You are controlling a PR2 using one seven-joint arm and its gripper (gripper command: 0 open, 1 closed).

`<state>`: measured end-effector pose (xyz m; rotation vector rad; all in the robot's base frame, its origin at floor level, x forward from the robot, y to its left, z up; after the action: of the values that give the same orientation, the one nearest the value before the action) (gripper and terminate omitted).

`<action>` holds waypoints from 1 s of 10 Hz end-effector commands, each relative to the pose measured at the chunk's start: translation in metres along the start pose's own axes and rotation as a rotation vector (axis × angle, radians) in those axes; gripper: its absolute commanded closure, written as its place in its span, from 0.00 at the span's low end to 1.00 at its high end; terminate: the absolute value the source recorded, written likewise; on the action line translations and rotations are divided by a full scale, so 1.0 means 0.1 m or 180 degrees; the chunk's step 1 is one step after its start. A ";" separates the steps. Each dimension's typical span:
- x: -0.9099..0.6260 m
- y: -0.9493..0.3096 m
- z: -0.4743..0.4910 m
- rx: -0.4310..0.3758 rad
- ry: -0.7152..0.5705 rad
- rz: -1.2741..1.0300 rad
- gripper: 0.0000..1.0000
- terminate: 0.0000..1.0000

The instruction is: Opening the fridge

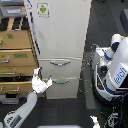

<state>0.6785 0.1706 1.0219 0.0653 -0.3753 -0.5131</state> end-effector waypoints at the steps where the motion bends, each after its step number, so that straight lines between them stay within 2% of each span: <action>1: 0.75 1.36 -0.07 0.0508 0.0923 0.1498 0.00 0.00; 10: 1.20 1.97 0.06 0.0503 0.0947 0.1751 0.00 0.00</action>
<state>0.8395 0.2701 1.0873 0.1881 -0.1261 0.0749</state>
